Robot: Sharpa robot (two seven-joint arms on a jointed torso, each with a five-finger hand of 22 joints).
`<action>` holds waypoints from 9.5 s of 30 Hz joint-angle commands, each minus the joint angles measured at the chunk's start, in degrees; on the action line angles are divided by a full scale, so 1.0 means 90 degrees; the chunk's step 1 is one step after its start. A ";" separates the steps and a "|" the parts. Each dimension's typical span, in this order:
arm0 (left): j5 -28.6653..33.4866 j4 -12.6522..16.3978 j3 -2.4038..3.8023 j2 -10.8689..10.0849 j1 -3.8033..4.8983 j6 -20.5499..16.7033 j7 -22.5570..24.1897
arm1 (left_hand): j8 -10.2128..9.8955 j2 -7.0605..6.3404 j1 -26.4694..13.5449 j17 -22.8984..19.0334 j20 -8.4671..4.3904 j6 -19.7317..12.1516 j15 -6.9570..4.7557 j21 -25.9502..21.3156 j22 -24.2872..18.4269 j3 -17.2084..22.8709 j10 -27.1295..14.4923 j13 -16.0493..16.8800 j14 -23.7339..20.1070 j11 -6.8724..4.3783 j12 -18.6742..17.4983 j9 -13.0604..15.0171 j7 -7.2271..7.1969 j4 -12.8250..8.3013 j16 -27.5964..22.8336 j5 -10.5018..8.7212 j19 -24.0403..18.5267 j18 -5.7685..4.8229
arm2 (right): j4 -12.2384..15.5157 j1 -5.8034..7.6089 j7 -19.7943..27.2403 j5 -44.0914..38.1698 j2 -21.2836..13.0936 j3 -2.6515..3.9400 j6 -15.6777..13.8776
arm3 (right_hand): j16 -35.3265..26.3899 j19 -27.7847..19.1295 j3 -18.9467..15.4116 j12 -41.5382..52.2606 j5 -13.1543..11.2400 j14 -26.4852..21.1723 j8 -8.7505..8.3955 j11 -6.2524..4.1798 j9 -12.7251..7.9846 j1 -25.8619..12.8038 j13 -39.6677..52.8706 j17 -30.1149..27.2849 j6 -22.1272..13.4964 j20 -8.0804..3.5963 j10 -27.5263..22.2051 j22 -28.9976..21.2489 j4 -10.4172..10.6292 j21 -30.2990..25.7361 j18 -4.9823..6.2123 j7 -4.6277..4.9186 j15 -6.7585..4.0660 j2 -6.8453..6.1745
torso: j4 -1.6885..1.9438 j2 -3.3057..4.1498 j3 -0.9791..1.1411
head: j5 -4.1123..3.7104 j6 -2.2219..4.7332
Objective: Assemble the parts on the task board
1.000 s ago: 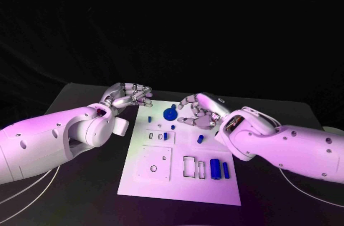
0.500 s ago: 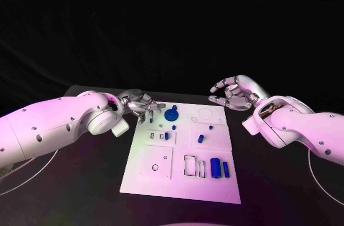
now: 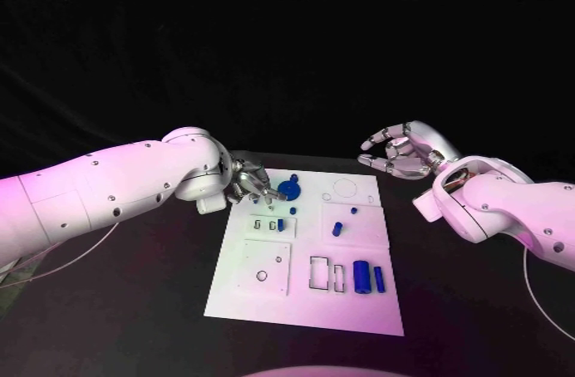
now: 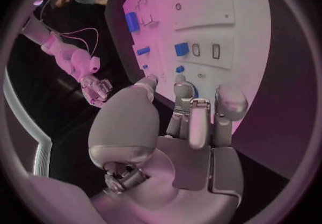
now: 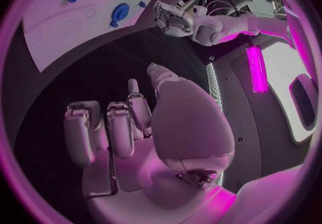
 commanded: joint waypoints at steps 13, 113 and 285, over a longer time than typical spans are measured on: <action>-0.0610 -0.0441 -0.0143 0.0581 0.0036 0.0859 -0.0491 | 0.0148 0.0302 -0.0044 0.1541 -0.0044 -0.0152 -0.0059 0.0745 0.1343 -0.0011 0.0073 0.0341 0.0631 -0.0004 0.0284 0.0157 -0.0014 -0.0005 0.0375 0.0029 0.0718 -0.0302 | -0.0058 -0.0019 -0.0187 -0.0103 0.0051 -0.0013 0.0159 | -0.0038 0.0403 0.0028 0.0019 0.0130 0.0471 0.0034 -0.0045 0.0003 -0.0073 0.0000 0.0891 0.0024 -0.0043 0.0025 0.1390 0.0012 -0.0068 0.0026 -0.0023 -0.0047 0.0000 | -0.0008 0.0012 0.0008 | 0.0018 -0.0058; 0.0554 -0.0209 -0.0197 0.0373 -0.0139 0.0206 -0.0386 | 0.0599 -0.0390 0.0775 0.1630 -0.0083 -0.0255 -0.0117 0.1002 0.1806 0.4146 0.0329 0.0648 0.0658 -0.0079 0.0401 0.0799 -0.0064 -0.1053 0.0417 0.0143 0.0791 -0.0364 | -0.0180 -0.0133 -0.0201 -0.0183 0.0187 -0.0019 0.0124 | -0.0048 0.0390 0.0064 0.0028 0.0224 0.0467 0.0059 -0.0055 0.0003 -0.0060 0.0005 0.0872 0.0035 -0.0053 0.0045 0.1374 -0.0001 -0.0093 0.0033 -0.0032 -0.0058 0.0008 | 0.0012 0.0034 0.0017 | -0.0004 -0.0186; -0.0818 0.0089 0.0212 0.0056 -0.0252 0.0207 -0.0405 | 0.0609 -0.0713 -0.1141 0.1672 -0.0256 0.0459 -0.0361 0.1095 0.2095 0.2008 0.0905 0.1001 0.0672 -0.0360 0.0610 0.1287 -0.0405 -0.0042 0.0443 0.0751 0.0929 -0.0414 | -0.0225 -0.0188 -0.0146 -0.0197 0.0115 -0.0021 0.0125 | -0.0077 0.0362 -0.0056 0.0007 0.0047 0.0459 0.0116 -0.0066 -0.0006 -0.0394 -0.0039 0.0822 0.0026 -0.0071 0.0031 0.1340 0.0051 -0.0154 0.0047 -0.0051 -0.0072 -0.0026 | 0.0006 0.0030 0.0017 | -0.0047 -0.0224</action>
